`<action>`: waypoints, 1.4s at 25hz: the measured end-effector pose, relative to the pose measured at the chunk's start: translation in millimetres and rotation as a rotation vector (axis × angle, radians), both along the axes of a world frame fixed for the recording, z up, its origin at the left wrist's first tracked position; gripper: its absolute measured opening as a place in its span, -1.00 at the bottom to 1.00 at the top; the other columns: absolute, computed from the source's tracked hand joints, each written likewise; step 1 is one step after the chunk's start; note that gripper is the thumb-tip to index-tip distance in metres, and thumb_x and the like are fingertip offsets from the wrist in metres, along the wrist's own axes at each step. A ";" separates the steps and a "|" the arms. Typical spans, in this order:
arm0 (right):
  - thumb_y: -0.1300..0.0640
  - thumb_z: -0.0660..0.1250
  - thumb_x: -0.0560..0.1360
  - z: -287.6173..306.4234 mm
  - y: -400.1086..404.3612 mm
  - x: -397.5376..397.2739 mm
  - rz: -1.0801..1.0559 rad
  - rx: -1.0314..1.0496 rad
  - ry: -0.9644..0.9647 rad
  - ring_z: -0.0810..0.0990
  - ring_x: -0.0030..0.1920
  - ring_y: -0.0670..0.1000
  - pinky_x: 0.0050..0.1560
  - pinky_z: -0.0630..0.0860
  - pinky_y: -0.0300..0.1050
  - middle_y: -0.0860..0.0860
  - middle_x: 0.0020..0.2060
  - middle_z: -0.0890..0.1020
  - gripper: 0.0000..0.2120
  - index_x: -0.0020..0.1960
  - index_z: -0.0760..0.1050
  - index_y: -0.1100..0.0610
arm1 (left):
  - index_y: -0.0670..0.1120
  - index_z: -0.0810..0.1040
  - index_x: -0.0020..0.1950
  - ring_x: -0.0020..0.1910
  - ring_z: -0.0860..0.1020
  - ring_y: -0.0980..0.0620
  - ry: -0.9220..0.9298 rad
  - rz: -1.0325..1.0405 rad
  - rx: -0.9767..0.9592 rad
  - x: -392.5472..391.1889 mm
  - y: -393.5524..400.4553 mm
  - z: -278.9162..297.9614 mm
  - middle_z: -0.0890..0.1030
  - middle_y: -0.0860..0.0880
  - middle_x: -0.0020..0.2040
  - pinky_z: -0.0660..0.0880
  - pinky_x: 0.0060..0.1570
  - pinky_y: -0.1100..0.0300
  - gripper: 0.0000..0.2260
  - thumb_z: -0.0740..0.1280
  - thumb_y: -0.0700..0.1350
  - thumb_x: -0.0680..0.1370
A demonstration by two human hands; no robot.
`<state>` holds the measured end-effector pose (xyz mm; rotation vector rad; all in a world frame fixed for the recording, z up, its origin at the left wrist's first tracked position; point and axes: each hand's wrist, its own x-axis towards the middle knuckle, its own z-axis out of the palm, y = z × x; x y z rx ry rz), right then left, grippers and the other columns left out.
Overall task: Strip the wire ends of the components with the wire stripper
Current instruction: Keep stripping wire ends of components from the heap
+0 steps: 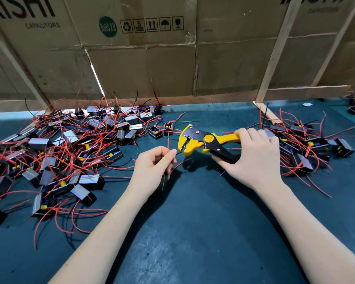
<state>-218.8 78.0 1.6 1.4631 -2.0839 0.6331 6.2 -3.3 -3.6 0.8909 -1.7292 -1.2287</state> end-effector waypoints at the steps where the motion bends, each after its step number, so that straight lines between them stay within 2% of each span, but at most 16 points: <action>1: -0.47 0.22 0.28 0.1 0.0 1.0 0.012 -0.003 0.002 0.50 -0.07 0.15 0.01 0.29 0.05 0.02 -0.13 0.56 -0.32 0.01 0.47 0.12 | -0.16 0.51 -0.29 -0.51 0.40 0.02 -0.011 0.004 -0.009 -0.2 0.1 0.0 0.44 0.01 -0.50 0.40 -0.39 0.27 -0.71 0.30 -0.12 0.62; 6: -0.46 0.25 0.28 1.0 -0.1 3.3 0.030 0.003 0.014 0.53 -0.13 0.13 -0.02 0.31 0.04 -0.01 -0.20 0.57 -0.35 -0.02 0.50 0.10 | -0.11 0.52 -0.31 -0.54 0.41 0.02 -0.027 0.020 -0.013 0.2 -0.2 -1.3 0.46 0.02 -0.52 0.39 -0.41 0.30 -0.70 0.29 -0.11 0.63; 10: -0.38 0.43 0.26 2.5 0.7 5.3 0.048 -0.012 0.002 0.61 -0.22 0.13 0.04 0.33 0.08 0.01 -0.31 0.62 -0.45 -0.14 0.54 0.12 | -0.10 0.52 -0.31 -0.55 0.42 0.03 -0.044 0.027 -0.021 0.6 -0.5 -1.7 0.47 0.02 -0.53 0.39 -0.43 0.28 -0.70 0.29 -0.10 0.63; 12: -0.31 0.51 0.24 6.1 1.8 8.3 0.058 -0.025 0.001 0.53 -0.44 0.15 -0.11 0.41 0.04 0.03 -0.50 0.52 -0.49 -0.34 0.45 0.12 | -0.11 0.52 -0.31 -0.55 0.42 0.02 -0.053 0.031 -0.013 1.2 -0.3 -0.6 0.47 0.01 -0.53 0.39 -0.42 0.27 -0.70 0.29 -0.11 0.63; 14: -0.26 0.56 0.22 8.3 3.4 9.9 0.061 -0.060 -0.009 0.46 -0.53 0.16 -0.31 0.38 -0.06 0.05 -0.58 0.46 -0.49 -0.42 0.42 0.13 | -0.13 0.51 -0.30 -0.53 0.44 0.01 -0.083 0.034 -0.035 1.5 1.7 2.3 0.48 0.01 -0.52 0.41 -0.38 0.22 -0.70 0.29 -0.10 0.62; 16: -0.30 0.50 0.26 6.3 3.3 7.4 0.034 -0.086 -0.016 0.56 -0.35 0.18 -0.27 0.37 -0.04 0.07 -0.41 0.56 -0.49 -0.26 0.51 0.15 | -0.09 0.49 -0.29 -0.45 0.46 0.01 -0.200 0.084 -0.184 3.0 4.9 4.3 0.49 0.03 -0.48 0.42 -0.30 0.13 -0.72 0.31 -0.04 0.61; 19: -0.38 0.33 0.31 4.3 1.4 -0.3 -0.042 -0.102 -0.038 0.51 -0.10 0.21 -0.12 0.31 0.05 0.10 -0.17 0.56 -0.38 -0.01 0.49 0.18 | -0.04 0.49 -0.28 -0.37 0.42 0.03 -0.417 0.240 -0.423 8.3 4.9 7.7 0.47 0.05 -0.43 0.38 -0.27 0.11 -0.73 0.36 0.06 0.56; 21: -0.38 0.34 0.30 5.9 1.2 -6.6 -0.076 -0.132 -0.092 0.50 -0.05 0.21 -0.09 0.31 0.06 0.11 -0.11 0.58 -0.36 0.04 0.49 0.17 | -0.06 0.51 -0.30 -0.41 0.39 0.07 -0.418 0.227 -0.400 10.3 3.0 9.3 0.49 0.03 -0.44 0.35 -0.30 0.14 -0.73 0.36 0.01 0.57; 23: -0.37 0.35 0.29 7.4 2.4 -12.5 -0.108 -0.152 -0.116 0.50 -0.02 0.22 -0.08 0.33 0.07 0.13 -0.08 0.59 -0.35 0.07 0.50 0.17 | -0.09 0.55 -0.21 -0.37 0.49 0.13 -0.312 0.074 -0.300 5.8 7.7 8.7 0.58 0.02 -0.36 0.44 -0.22 0.15 -0.80 0.32 -0.10 0.61; 25: -0.36 0.32 0.28 8.8 3.5 -14.8 -0.127 -0.174 -0.110 0.50 -0.01 0.23 -0.08 0.33 0.08 0.14 -0.06 0.58 -0.34 0.09 0.51 0.17 | -0.11 0.55 0.08 -0.11 0.65 0.12 -0.132 -0.181 -0.090 -1.5 17.4 9.3 0.68 0.00 -0.11 0.56 -0.03 0.15 -0.91 0.26 -0.18 0.64; 26: -0.36 0.32 0.27 9.4 3.6 -14.2 -0.127 -0.182 -0.112 0.50 -0.01 0.23 -0.07 0.33 0.08 0.14 -0.05 0.58 -0.34 0.09 0.51 0.17 | -0.09 0.50 0.22 0.04 0.65 0.11 -0.103 -0.256 -0.068 -2.7 18.8 9.4 0.68 0.01 0.03 0.55 0.10 0.18 -0.83 0.25 -0.20 0.64; 27: -0.35 0.32 0.27 9.9 3.6 -13.5 -0.121 -0.186 -0.116 0.50 0.00 0.22 -0.06 0.33 0.08 0.13 -0.05 0.58 -0.34 0.10 0.51 0.17 | -0.06 0.45 0.30 0.14 0.61 0.12 -0.128 -0.255 -0.151 -1.8 16.5 10.4 0.65 0.04 0.13 0.50 0.19 0.22 -0.75 0.27 -0.20 0.62; 29: -0.36 0.32 0.28 9.8 3.7 -11.6 -0.093 -0.175 -0.113 0.50 -0.01 0.21 -0.04 0.31 0.06 0.10 -0.06 0.59 -0.36 0.09 0.51 0.15 | -0.08 0.43 0.36 0.21 0.55 0.10 -0.247 0.000 -0.458 6.8 2.3 10.4 0.60 0.05 0.20 0.43 0.26 0.13 -0.63 0.33 -0.23 0.56; 31: -0.39 0.30 0.29 7.8 3.9 -8.9 -0.064 -0.118 -0.059 0.49 -0.04 0.18 -0.04 0.26 0.04 0.06 -0.10 0.57 -0.37 0.05 0.50 0.13 | -0.16 0.44 0.35 0.19 0.52 -0.12 -0.418 0.385 -0.661 24.0 -15.7 11.6 0.59 -0.08 0.20 0.39 0.19 -0.05 -0.60 0.35 -0.24 0.51; 33: -0.38 0.34 0.28 3.6 3.4 -6.6 -0.049 -0.039 0.021 0.48 -0.07 0.16 -0.04 0.23 0.04 0.04 -0.12 0.55 -0.39 0.04 0.49 0.12 | -0.19 0.44 0.35 0.20 0.46 -0.25 -0.692 0.637 -0.571 43.9 -33.6 12.5 0.56 -0.19 0.21 0.34 0.14 -0.10 -0.60 0.33 -0.19 0.51; 35: -0.29 0.43 0.23 -0.2 2.5 -6.3 -0.045 0.031 0.056 0.49 -0.06 0.16 -0.04 0.23 0.03 0.05 -0.12 0.55 -0.42 0.04 0.49 0.11 | -0.17 0.44 0.33 0.23 0.43 -0.26 -1.001 0.653 -0.392 55.8 -41.3 9.1 0.54 -0.22 0.23 0.32 0.17 -0.11 -0.62 0.32 -0.13 0.53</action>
